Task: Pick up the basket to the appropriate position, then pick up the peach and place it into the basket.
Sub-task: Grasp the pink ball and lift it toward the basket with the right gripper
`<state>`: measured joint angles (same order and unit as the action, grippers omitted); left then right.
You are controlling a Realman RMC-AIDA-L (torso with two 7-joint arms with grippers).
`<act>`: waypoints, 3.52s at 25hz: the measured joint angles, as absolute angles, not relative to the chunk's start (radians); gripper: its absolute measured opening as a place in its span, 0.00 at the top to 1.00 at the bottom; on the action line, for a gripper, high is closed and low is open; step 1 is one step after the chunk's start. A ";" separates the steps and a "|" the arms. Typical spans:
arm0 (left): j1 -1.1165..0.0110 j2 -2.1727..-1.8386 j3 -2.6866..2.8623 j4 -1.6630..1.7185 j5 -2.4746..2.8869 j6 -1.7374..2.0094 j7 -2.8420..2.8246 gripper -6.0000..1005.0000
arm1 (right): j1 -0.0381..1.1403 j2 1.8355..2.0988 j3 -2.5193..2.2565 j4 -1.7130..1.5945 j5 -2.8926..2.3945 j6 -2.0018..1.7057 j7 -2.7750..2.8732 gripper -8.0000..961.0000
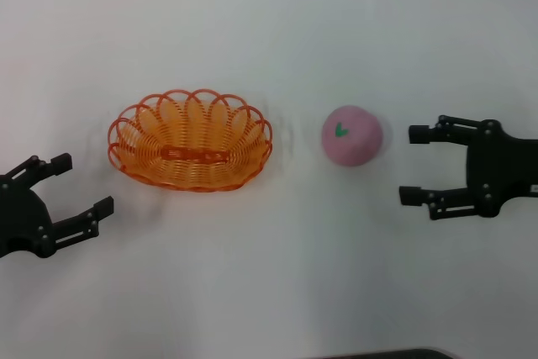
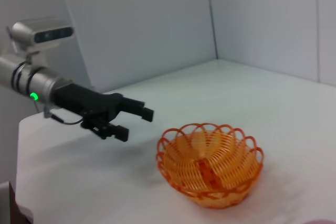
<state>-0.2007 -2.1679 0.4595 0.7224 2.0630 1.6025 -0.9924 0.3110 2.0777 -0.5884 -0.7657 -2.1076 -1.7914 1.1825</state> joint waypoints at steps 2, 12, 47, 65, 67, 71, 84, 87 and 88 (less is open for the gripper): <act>-0.203 -2.167 0.455 0.722 2.065 1.602 -0.992 0.10 | 0.319 2.074 -0.593 -0.797 -2.118 -1.795 1.266 0.01; -0.207 -2.166 0.452 0.722 2.067 1.592 -0.992 0.10 | 0.493 2.067 -0.656 -1.001 -2.469 -1.840 1.747 0.01; -0.208 -2.165 0.458 0.732 2.068 1.599 -0.998 0.10 | 0.737 2.108 -1.185 -1.139 -2.631 -1.602 1.924 0.01; -0.206 -2.166 0.459 0.732 2.071 1.603 -1.000 0.10 | 0.761 2.100 -1.309 -0.960 -2.579 -1.424 1.949 0.02; -0.206 -2.166 0.459 0.732 2.071 1.603 -1.000 0.10 | 0.769 2.099 -1.309 -0.941 -2.574 -1.420 1.949 0.02; -0.207 -2.166 0.459 0.732 2.071 1.603 -1.000 0.10 | 0.775 2.098 -1.310 -0.925 -2.572 -1.414 1.949 0.02; -0.209 -2.164 0.456 0.732 2.071 1.603 -1.000 0.10 | 0.767 2.100 -1.310 -0.932 -2.566 -1.411 1.949 0.17; -0.208 -2.164 0.457 0.732 2.071 1.603 -1.000 0.10 | 0.767 2.100 -1.310 -0.934 -2.564 -1.415 1.950 0.24; -0.208 -2.164 0.457 0.732 2.071 1.603 -1.000 0.10 | 0.767 2.099 -1.310 -0.934 -2.563 -1.417 1.950 0.26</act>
<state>-0.2080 -2.1643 0.4572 0.7317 2.0709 1.6031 -1.0001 0.7670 2.0993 -1.3101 -0.9337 -2.5626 -1.4167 1.9497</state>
